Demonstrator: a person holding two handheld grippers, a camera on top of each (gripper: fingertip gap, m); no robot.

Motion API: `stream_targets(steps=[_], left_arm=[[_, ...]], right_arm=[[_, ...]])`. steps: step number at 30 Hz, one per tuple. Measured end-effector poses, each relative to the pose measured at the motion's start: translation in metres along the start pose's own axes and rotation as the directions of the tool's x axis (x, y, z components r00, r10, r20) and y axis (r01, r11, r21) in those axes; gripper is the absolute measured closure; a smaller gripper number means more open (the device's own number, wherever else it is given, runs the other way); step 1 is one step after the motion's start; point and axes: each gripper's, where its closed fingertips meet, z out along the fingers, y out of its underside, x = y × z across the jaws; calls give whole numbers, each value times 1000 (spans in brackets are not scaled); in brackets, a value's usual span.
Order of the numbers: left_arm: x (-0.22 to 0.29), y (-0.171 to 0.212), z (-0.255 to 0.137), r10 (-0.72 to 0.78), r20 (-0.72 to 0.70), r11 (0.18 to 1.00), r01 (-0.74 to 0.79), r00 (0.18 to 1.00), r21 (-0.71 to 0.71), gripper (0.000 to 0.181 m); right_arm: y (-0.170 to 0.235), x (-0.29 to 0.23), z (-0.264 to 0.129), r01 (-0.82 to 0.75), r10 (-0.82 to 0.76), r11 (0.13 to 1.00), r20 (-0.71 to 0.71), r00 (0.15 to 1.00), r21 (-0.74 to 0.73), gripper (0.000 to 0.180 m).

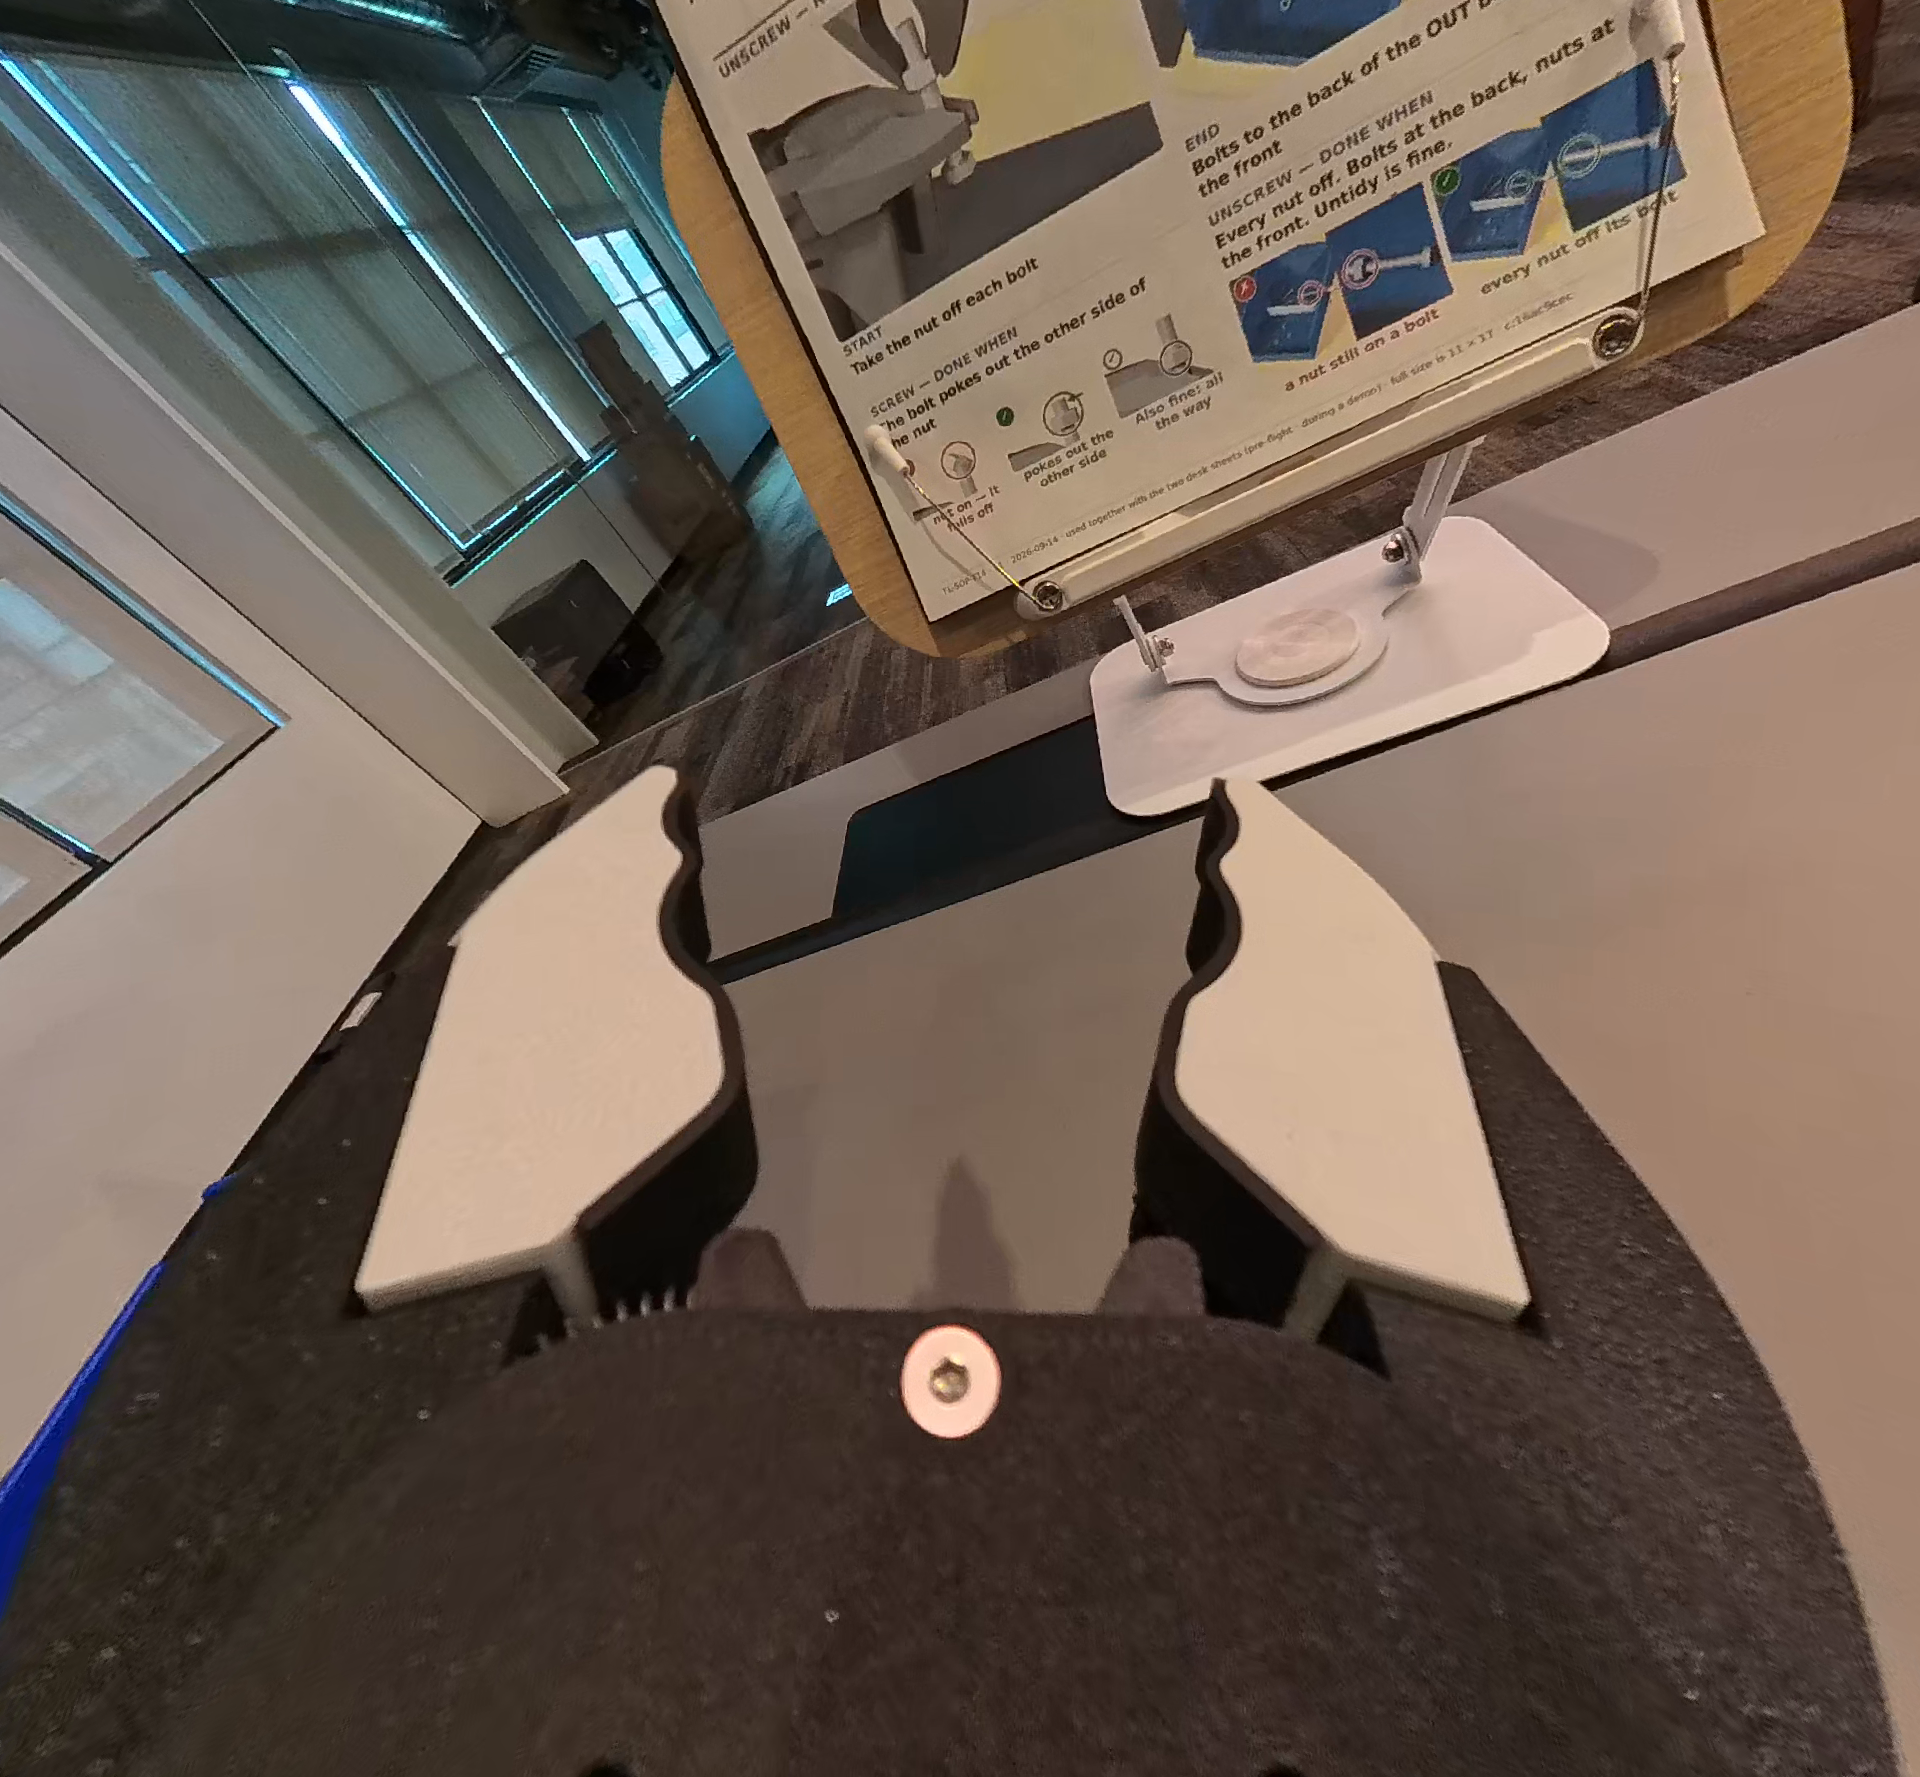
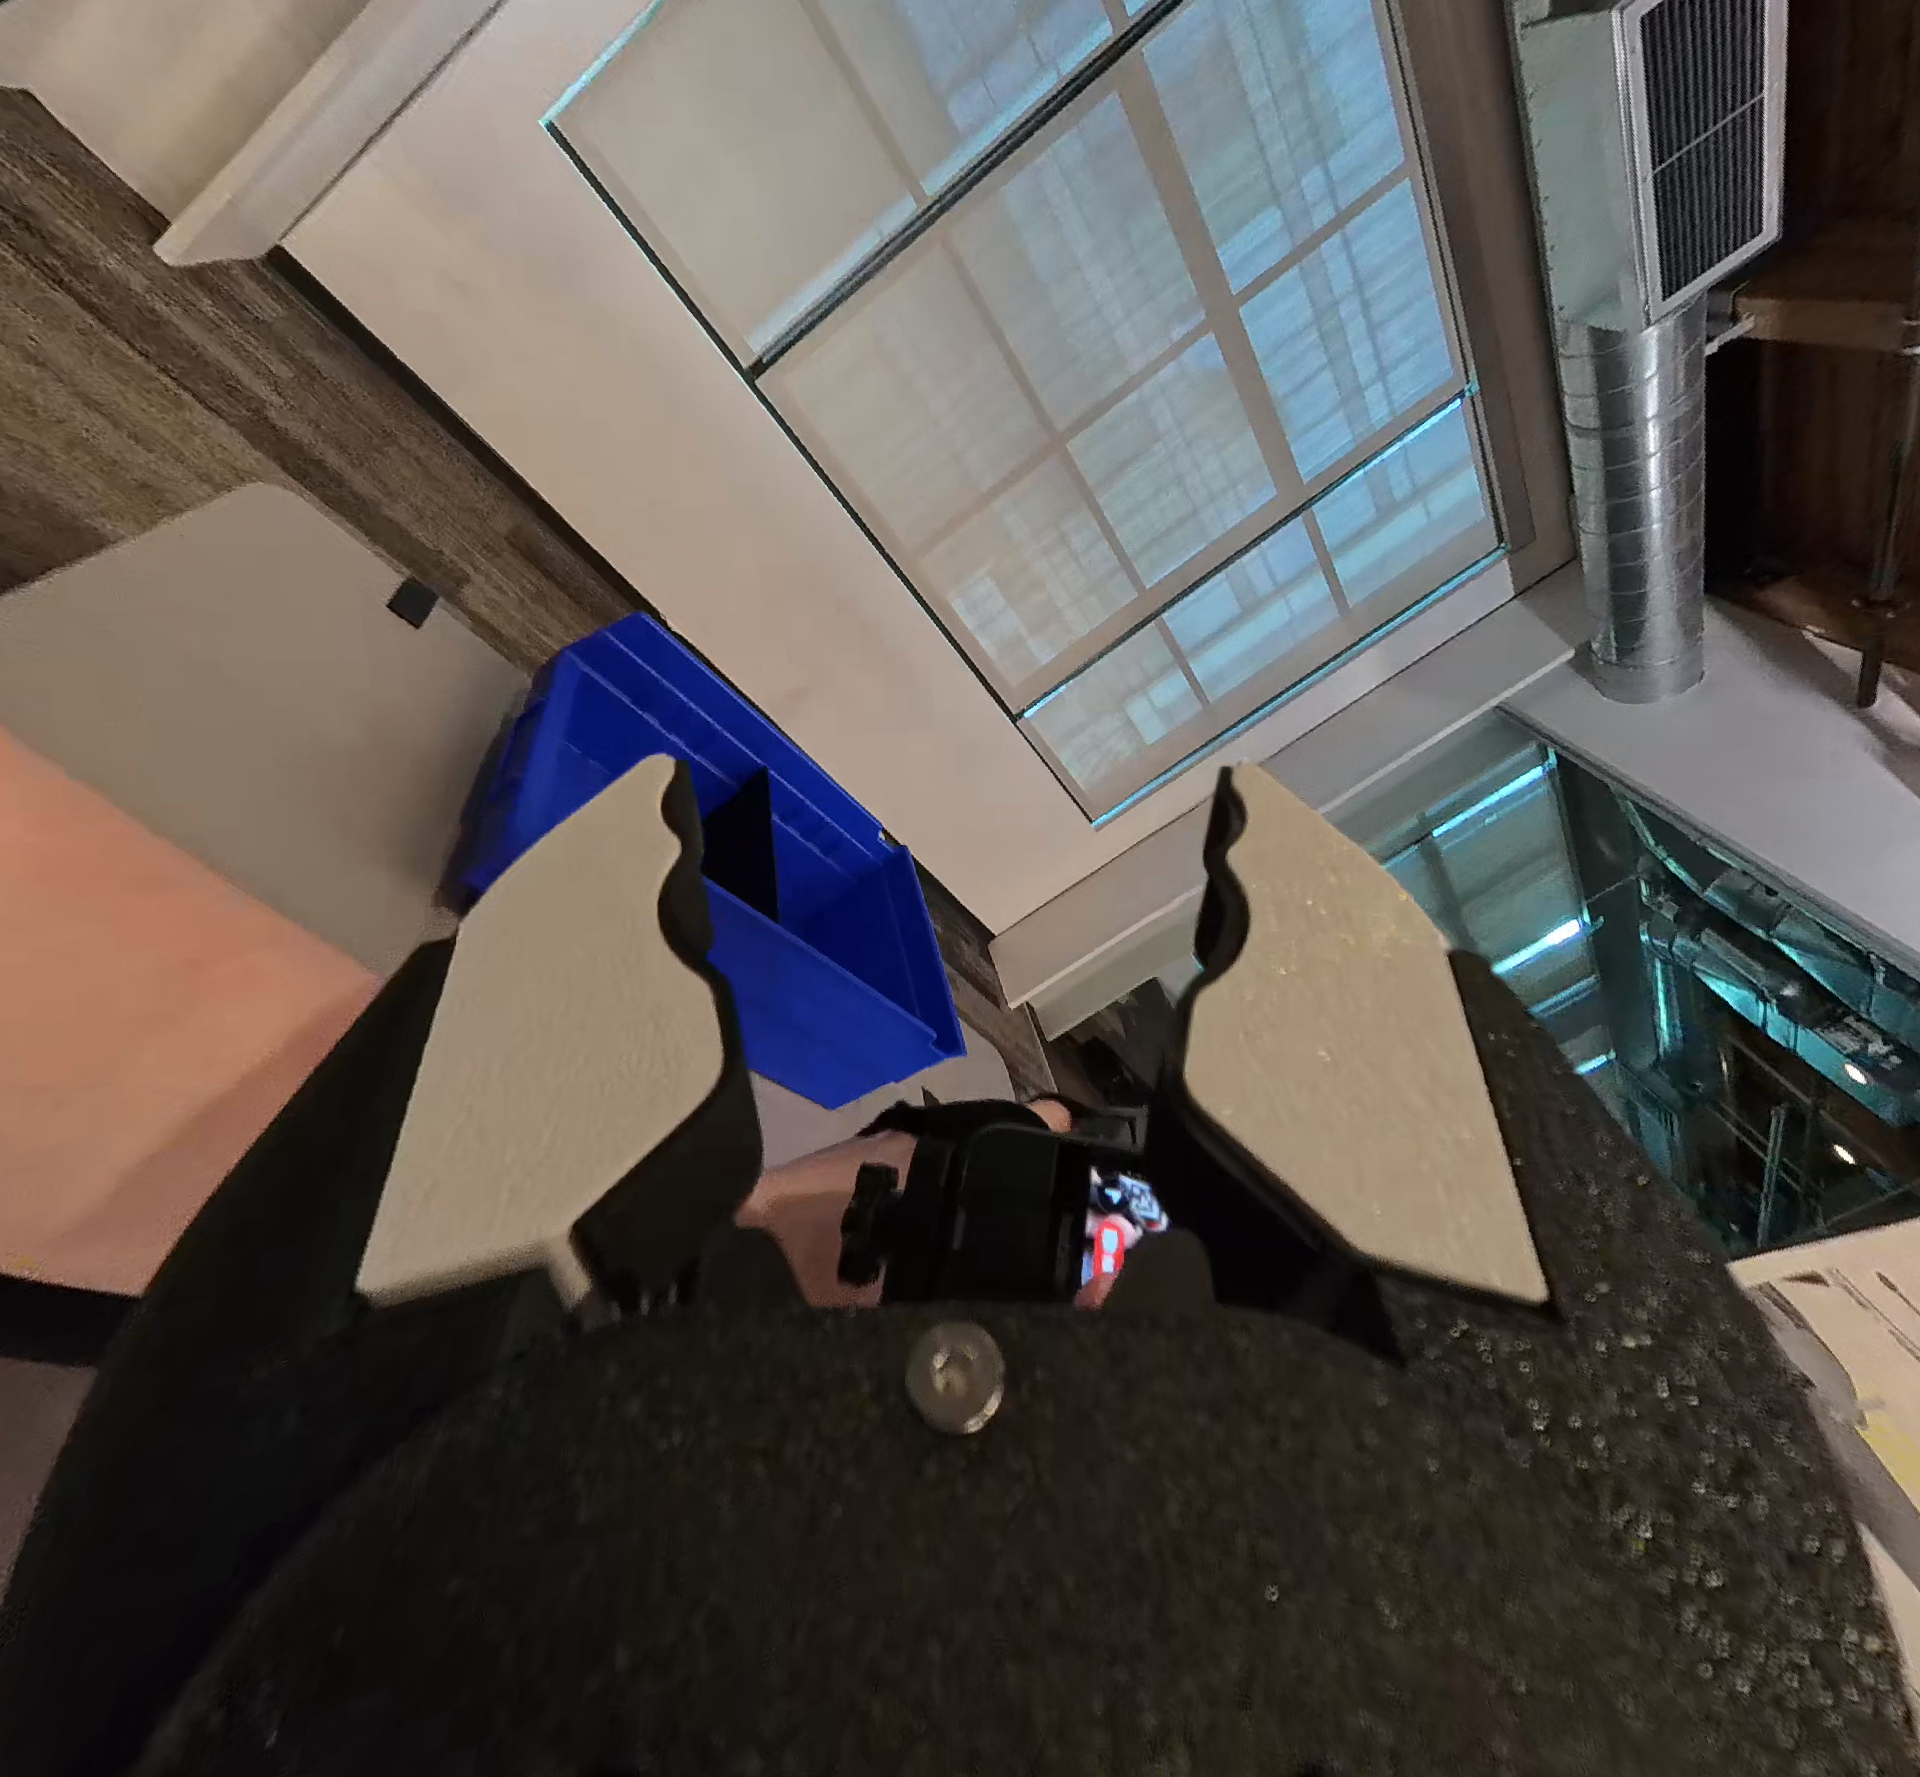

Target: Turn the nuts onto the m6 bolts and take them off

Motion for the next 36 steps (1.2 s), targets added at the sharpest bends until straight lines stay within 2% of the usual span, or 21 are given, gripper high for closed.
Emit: stream_targets(steps=[3, 9, 14, 17, 20, 23, 26, 29, 31, 36], left_arm=[[2, 3, 2, 4, -7, 1000, -5, 1000, -17, 89], [4, 1, 0, -20, -30, 1000, 20, 999, -6, 89], [2, -2, -2, -56, -49, 998, 57, 997, 11, 89], [1, -9, -5, -80, -67, 996, 82, 995, 35, 88], [1, -21, -14, -98, -87, 991, 105, 991, 80, 88], [0, -44, -31, -118, -123, 977, 138, 985, 160, 89], [13, -81, -65, -112, -213, 943, 171, 971, 286, 90], [50, -124, -117, -2, -312, 879, 151, 950, 453, 90], [88, -145, -158, 126, -353, 814, 107, 927, 571, 91], [184, -182, -233, 415, -232, 625, -91, 880, 775, 91]], right_arm=[[0, 2, -1, 7, -7, 1000, -4, 1000, 1, 87], [-48, 33, -29, -9, 17, 993, -71, 997, 117, 88], [-36, 89, -74, -20, 33, 998, -232, 972, 59, 90], [2, 134, -115, -150, 143, 989, -390, 910, 11, 91], [71, 176, -165, -316, 232, 947, -574, 785, -50, 93], [159, 197, -220, -530, 269, 836, -735, 623, -144, 92], [234, 187, -258, -650, 171, 701, -816, 553, -293, 92], [276, 164, -259, -684, 103, 583, -795, 598, -439, 91], [289, 149, -243, -669, 93, 542, -754, 650, -509, 91], [300, 112, -195, -583, 100, 493, -624, 775, -646, 89]])
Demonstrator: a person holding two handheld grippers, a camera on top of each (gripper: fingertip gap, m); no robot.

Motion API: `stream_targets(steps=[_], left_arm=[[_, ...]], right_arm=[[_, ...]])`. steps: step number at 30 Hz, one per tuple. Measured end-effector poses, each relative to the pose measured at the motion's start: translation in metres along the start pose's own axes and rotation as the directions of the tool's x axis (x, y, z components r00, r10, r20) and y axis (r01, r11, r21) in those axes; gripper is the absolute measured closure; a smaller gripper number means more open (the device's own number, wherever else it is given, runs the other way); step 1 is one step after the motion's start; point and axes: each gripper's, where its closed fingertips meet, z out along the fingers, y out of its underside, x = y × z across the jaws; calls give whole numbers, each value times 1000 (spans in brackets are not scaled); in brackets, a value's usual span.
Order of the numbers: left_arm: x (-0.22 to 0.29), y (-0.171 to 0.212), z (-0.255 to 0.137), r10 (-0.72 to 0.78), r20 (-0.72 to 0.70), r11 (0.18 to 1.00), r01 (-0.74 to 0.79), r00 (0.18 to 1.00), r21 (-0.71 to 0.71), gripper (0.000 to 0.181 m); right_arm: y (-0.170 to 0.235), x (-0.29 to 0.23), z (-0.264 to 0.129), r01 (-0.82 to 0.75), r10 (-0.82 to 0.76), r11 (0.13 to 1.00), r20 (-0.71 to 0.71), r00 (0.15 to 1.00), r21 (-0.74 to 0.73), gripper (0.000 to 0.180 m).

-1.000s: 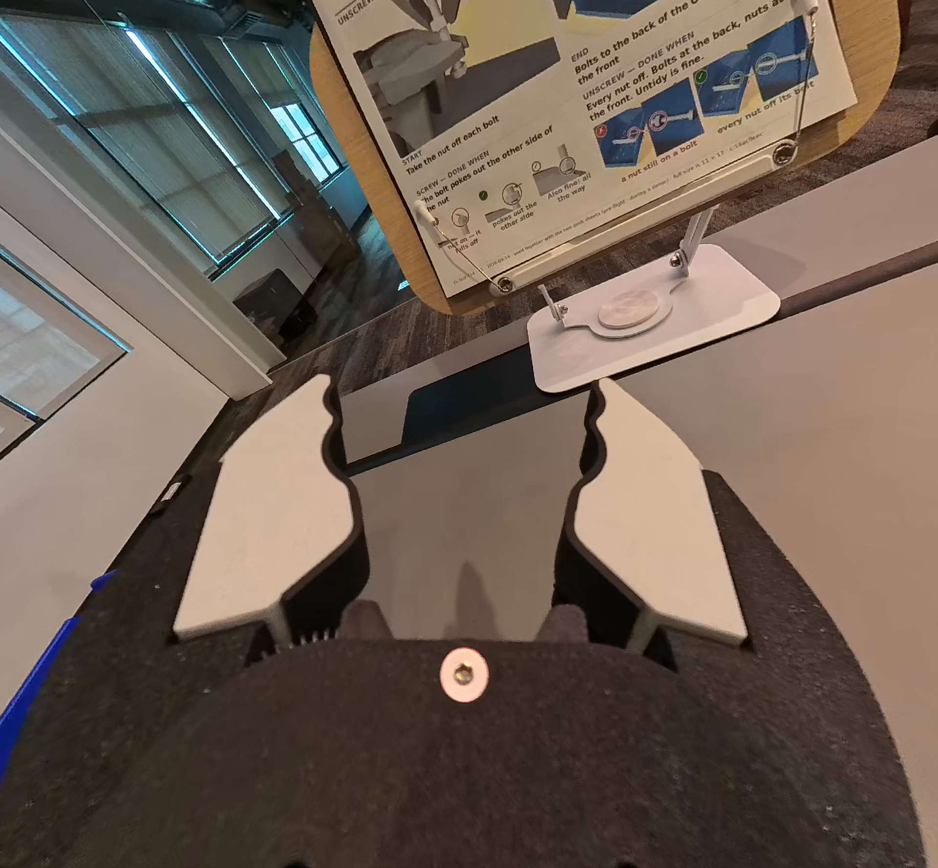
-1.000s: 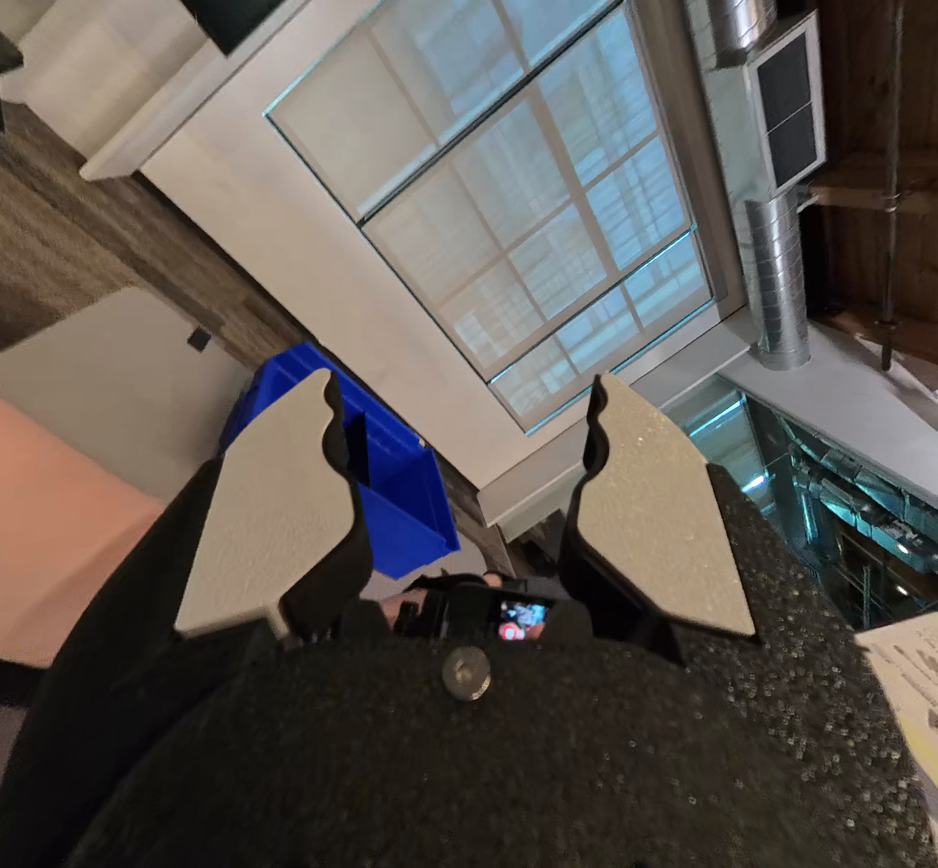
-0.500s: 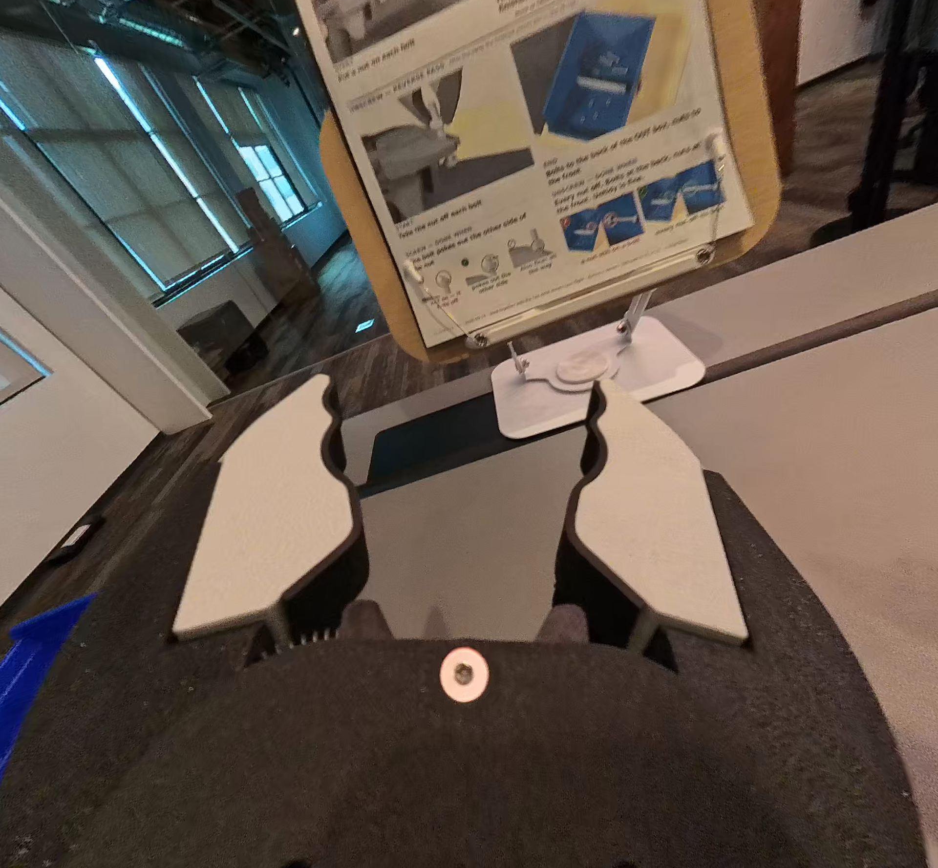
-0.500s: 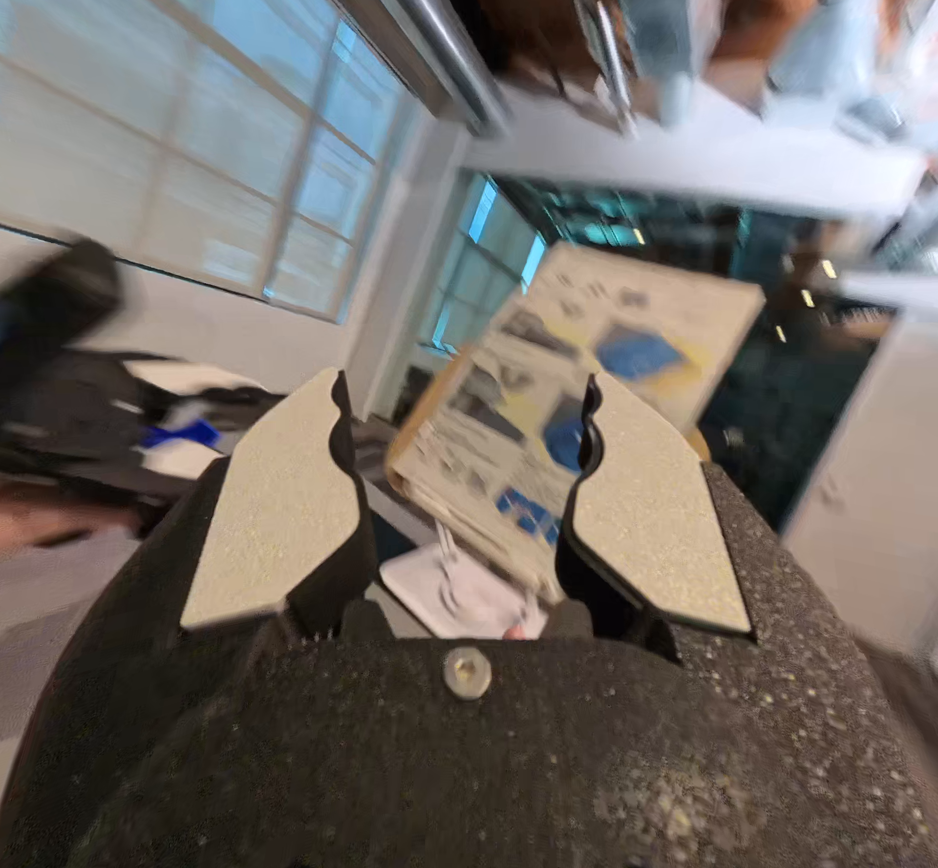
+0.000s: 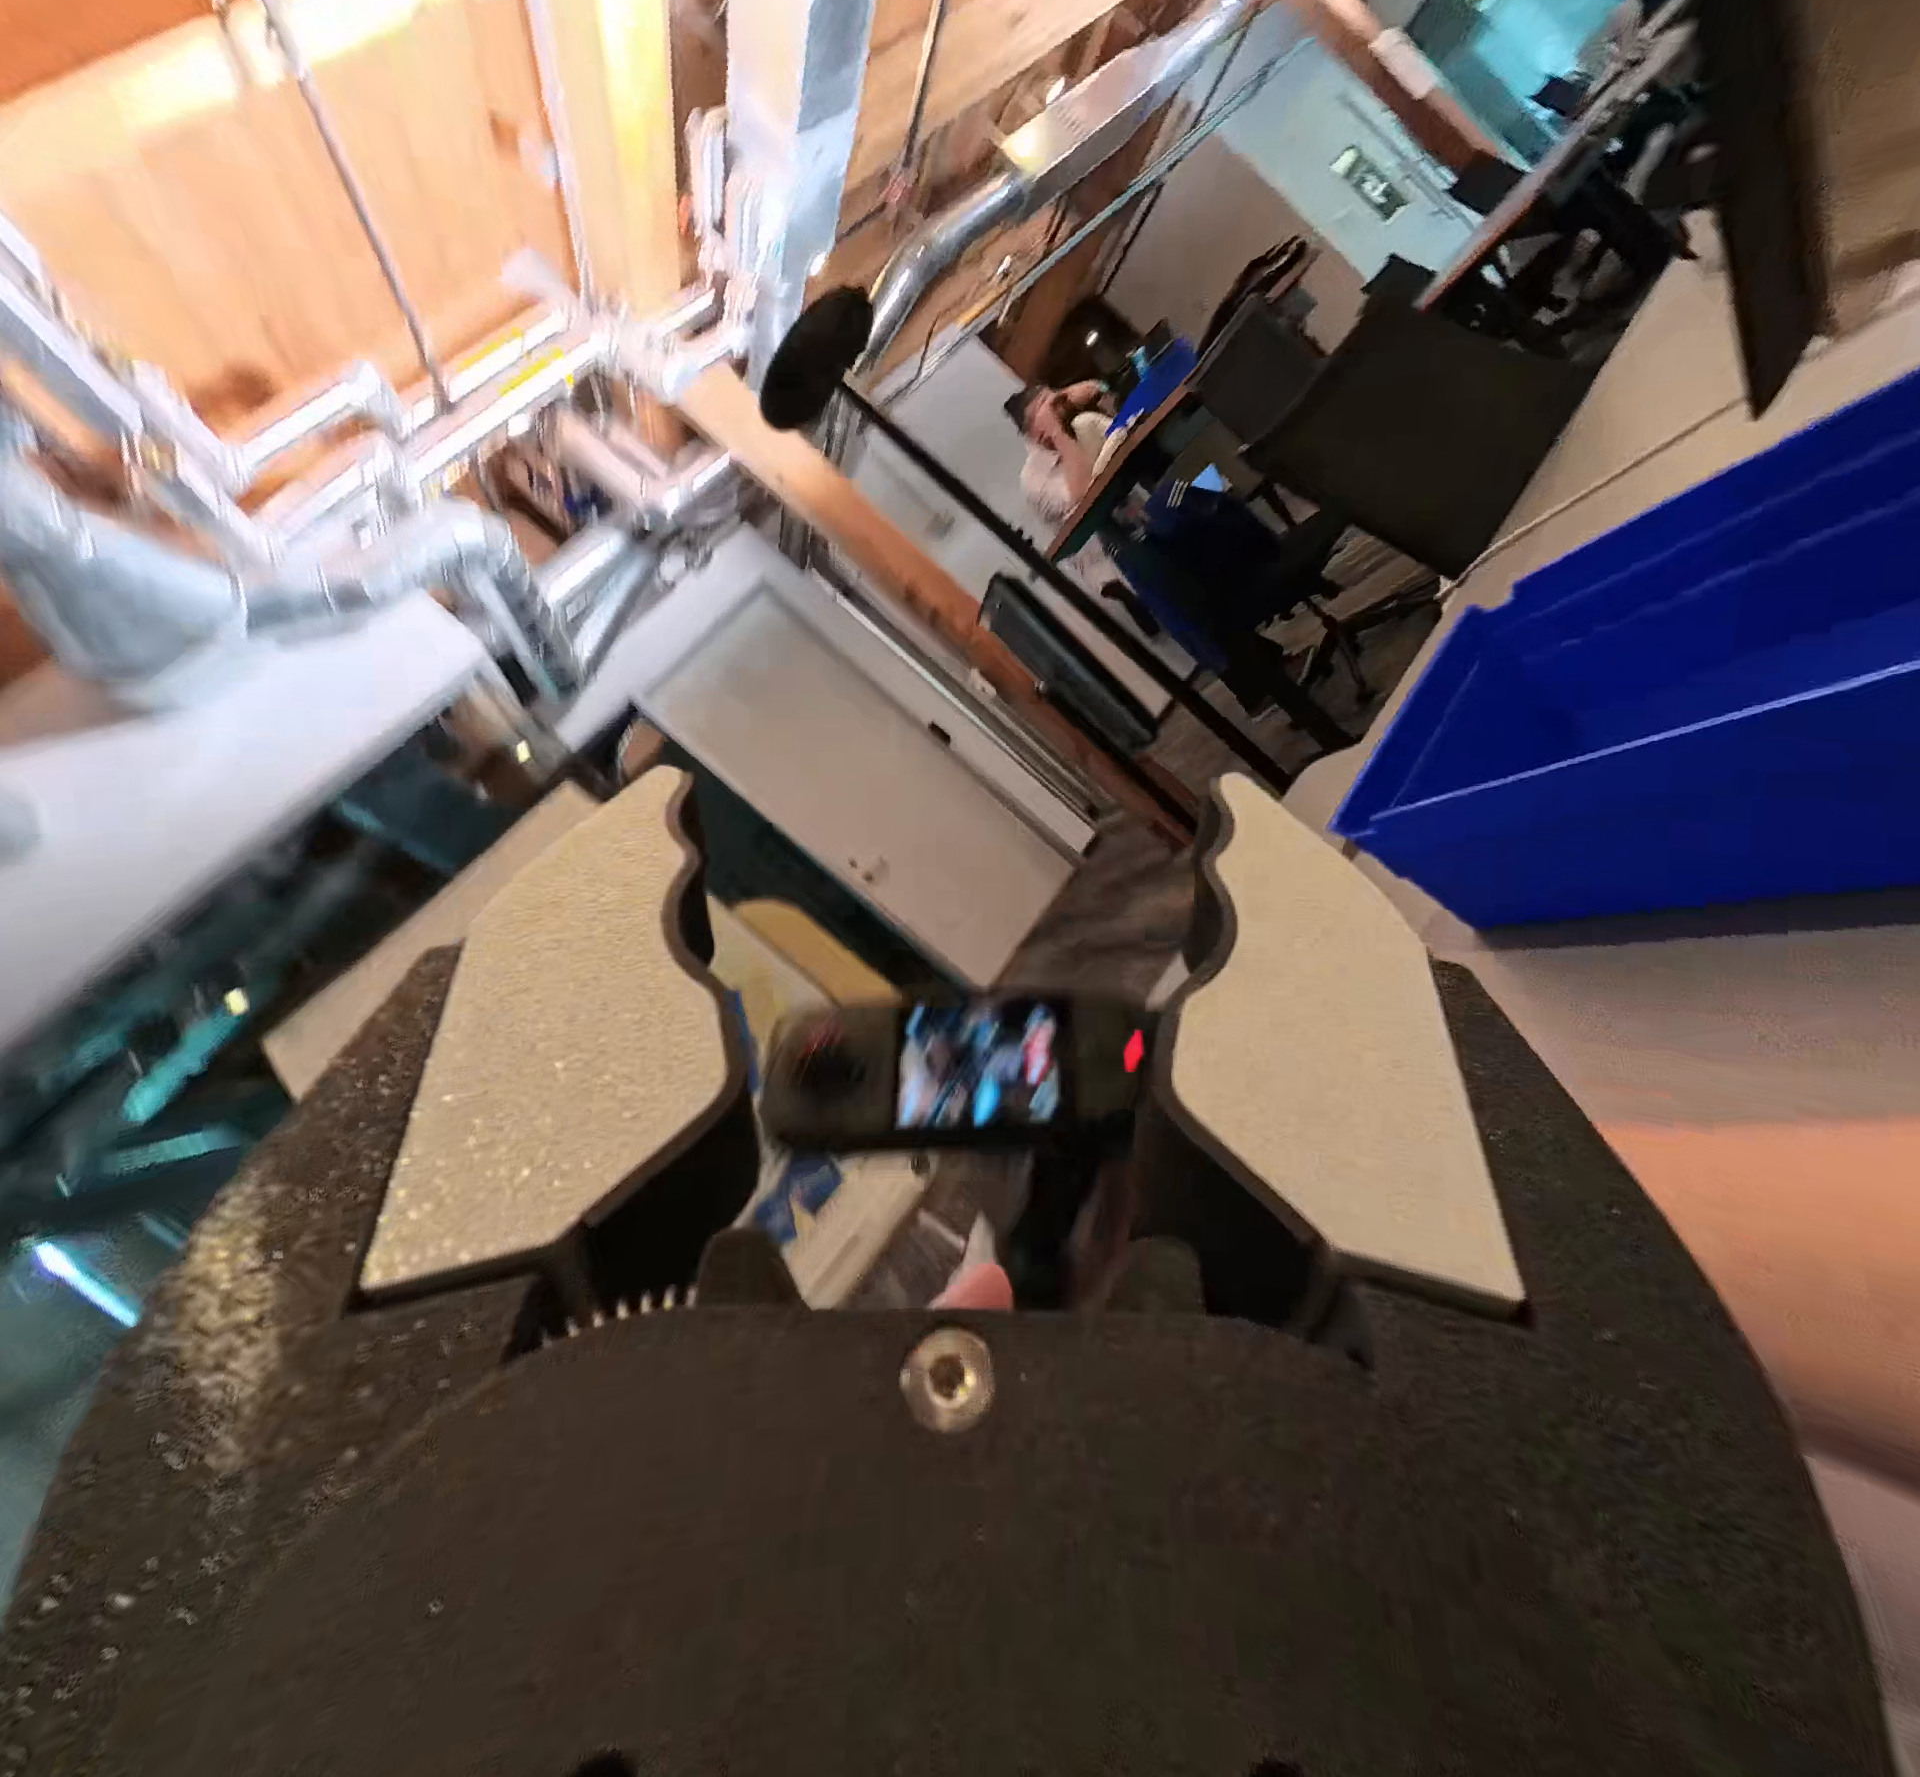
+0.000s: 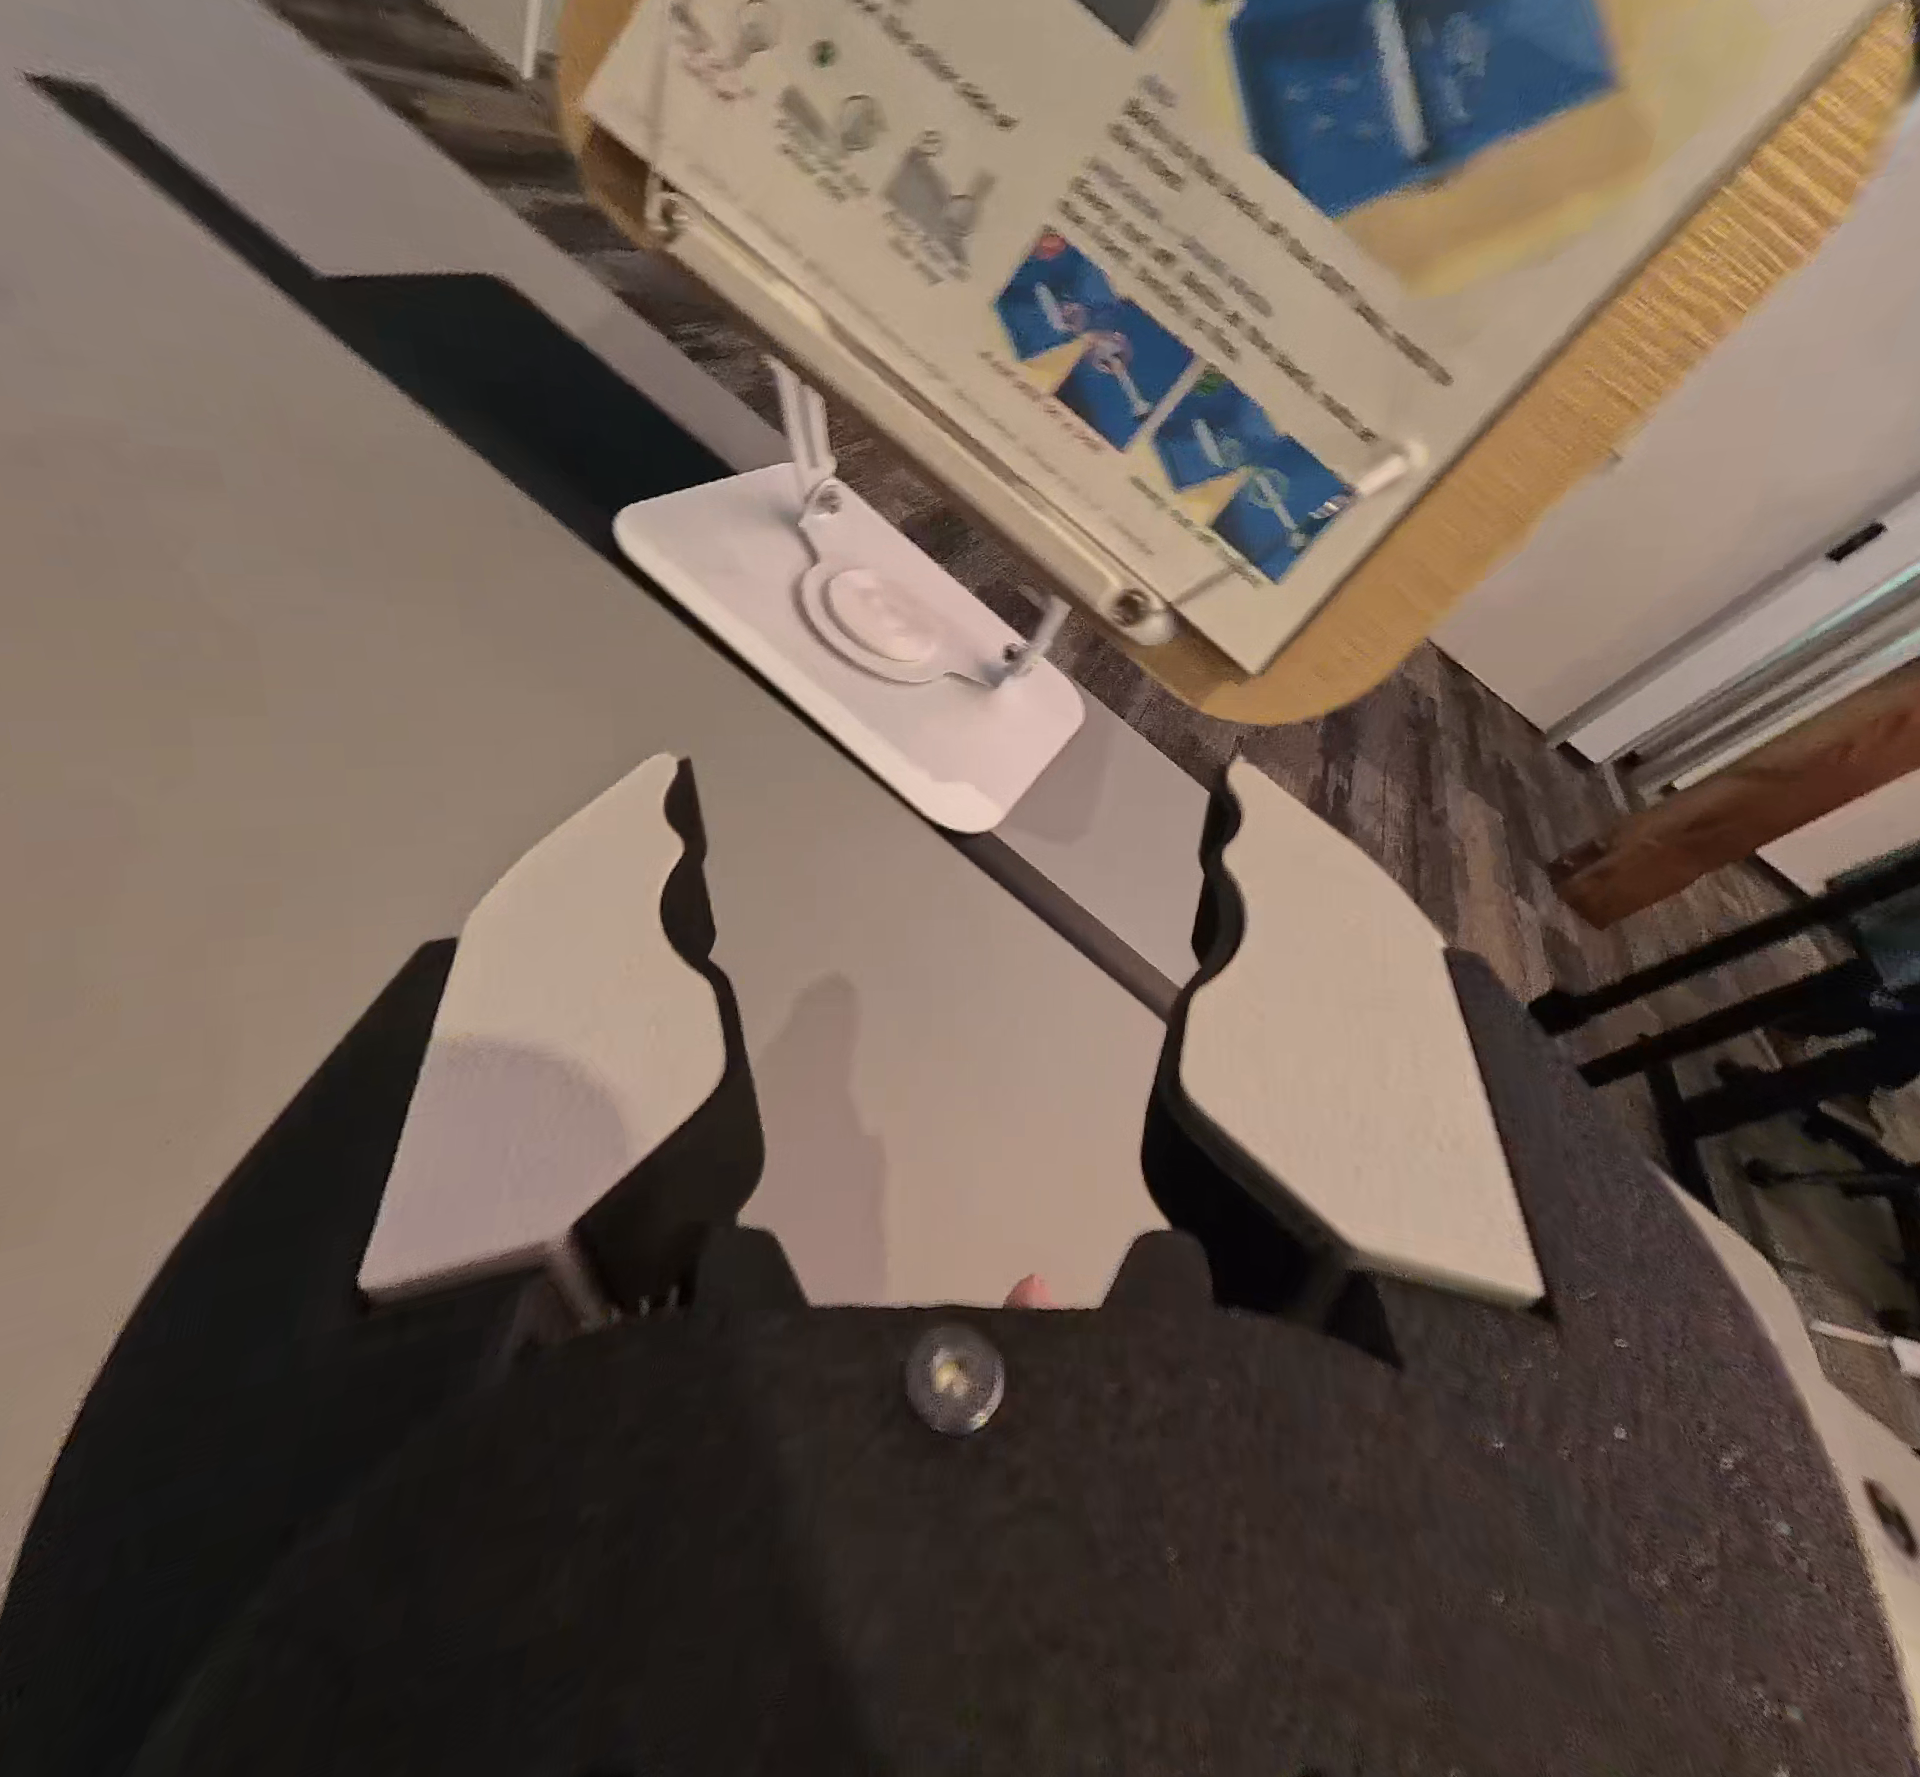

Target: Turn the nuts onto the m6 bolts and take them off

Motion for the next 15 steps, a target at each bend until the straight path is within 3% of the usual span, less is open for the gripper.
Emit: stream_targets(steps=[4, 7, 15], left_arm=[[43, -39, 25, 248, 38, 964, -250, 968, 86, 92], [51, -44, 40, 366, 107, 922, -376, 924, 93, 94], [43, -11, 65, 385, 98, 923, -384, 918, -31, 92]], right_arm=[[-15, -26, -3, 58, -59, 998, 41, 997, 21, 89], [-29, -34, -9, 81, -84, 995, 48, 995, 59, 90], [-38, -40, -12, 109, -112, 991, 41, 993, 74, 90]])
